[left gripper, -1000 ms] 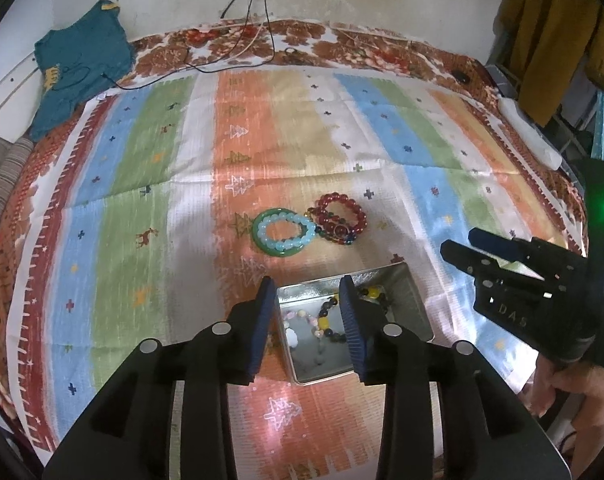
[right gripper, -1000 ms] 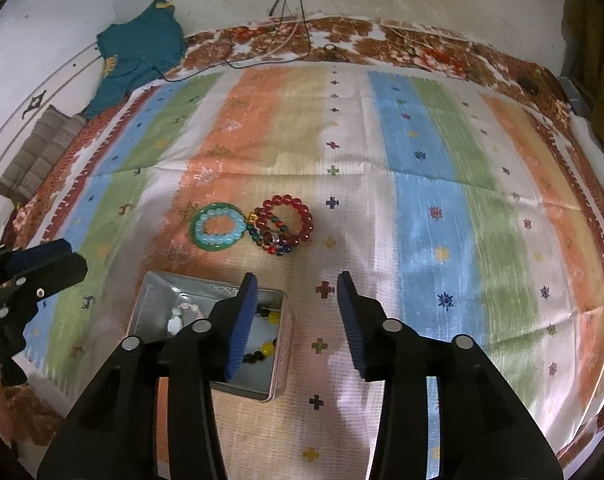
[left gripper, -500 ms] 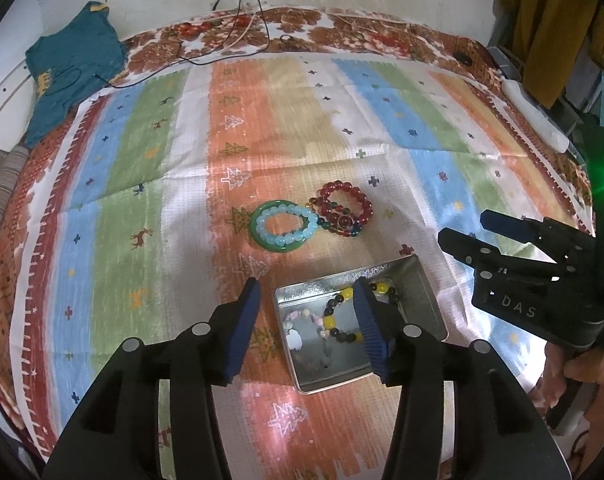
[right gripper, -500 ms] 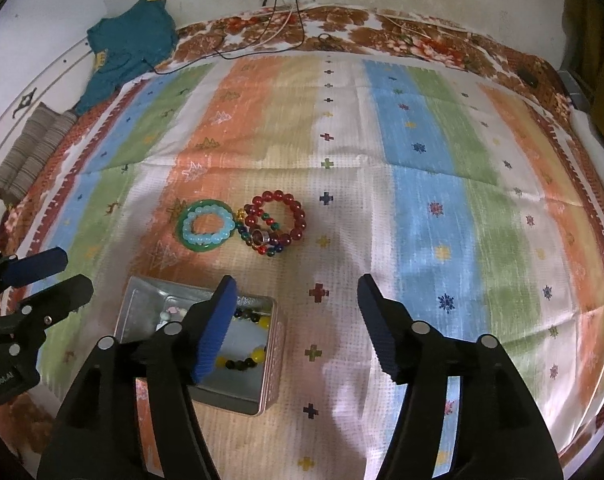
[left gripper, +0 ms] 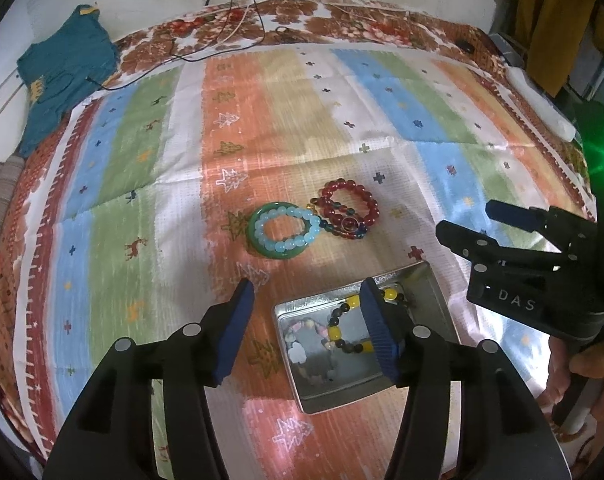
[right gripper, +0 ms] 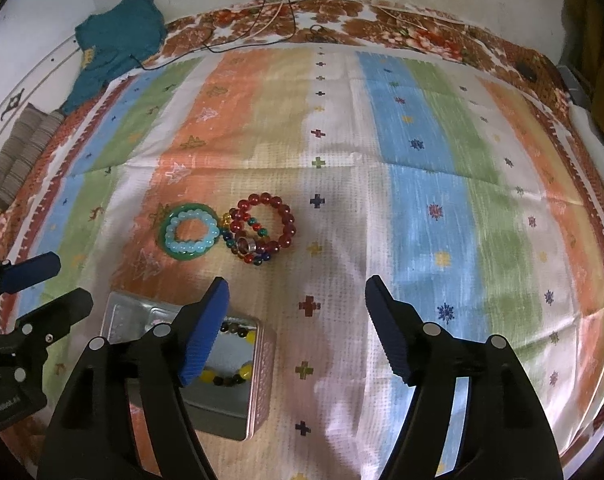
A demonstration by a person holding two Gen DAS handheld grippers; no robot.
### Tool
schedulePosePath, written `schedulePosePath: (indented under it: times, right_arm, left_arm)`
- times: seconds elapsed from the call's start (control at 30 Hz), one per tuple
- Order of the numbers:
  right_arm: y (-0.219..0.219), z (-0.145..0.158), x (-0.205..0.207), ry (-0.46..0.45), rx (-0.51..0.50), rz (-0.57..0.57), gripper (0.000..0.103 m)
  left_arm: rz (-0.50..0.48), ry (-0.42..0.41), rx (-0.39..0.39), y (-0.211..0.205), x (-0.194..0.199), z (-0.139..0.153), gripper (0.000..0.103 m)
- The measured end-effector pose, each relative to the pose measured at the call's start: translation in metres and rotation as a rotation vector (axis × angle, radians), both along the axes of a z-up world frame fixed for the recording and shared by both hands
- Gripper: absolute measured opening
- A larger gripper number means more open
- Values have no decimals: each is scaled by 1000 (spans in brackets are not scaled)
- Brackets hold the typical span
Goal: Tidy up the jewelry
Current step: 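Move both open tools back to the remaining bracelets on the cloth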
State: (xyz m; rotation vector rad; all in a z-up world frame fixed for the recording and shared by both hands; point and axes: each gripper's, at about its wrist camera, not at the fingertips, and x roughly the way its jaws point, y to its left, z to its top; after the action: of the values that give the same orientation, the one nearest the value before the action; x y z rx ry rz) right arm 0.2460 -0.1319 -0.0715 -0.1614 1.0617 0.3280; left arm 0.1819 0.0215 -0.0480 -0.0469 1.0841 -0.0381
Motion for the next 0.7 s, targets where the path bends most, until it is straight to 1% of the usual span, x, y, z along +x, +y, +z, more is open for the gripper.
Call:
schedulePosePath:
  times: [0.1, 0.23, 0.5, 0.7]
  right_arm:
    - [2, -1, 4, 2, -8, 6, 71]
    - [8, -3, 11, 1, -15, 8, 74]
    - [21, -19, 24, 15, -53, 33, 74]
    - [23, -29, 36, 44, -51, 28, 74]
  left_arm:
    - [-8, 10, 13, 0, 5, -4, 57]
    - [11, 32, 3, 6, 13, -13, 58]
    - [2, 67, 20, 8, 30, -28, 58]
    - [-15, 92, 29, 5, 42, -39, 58]
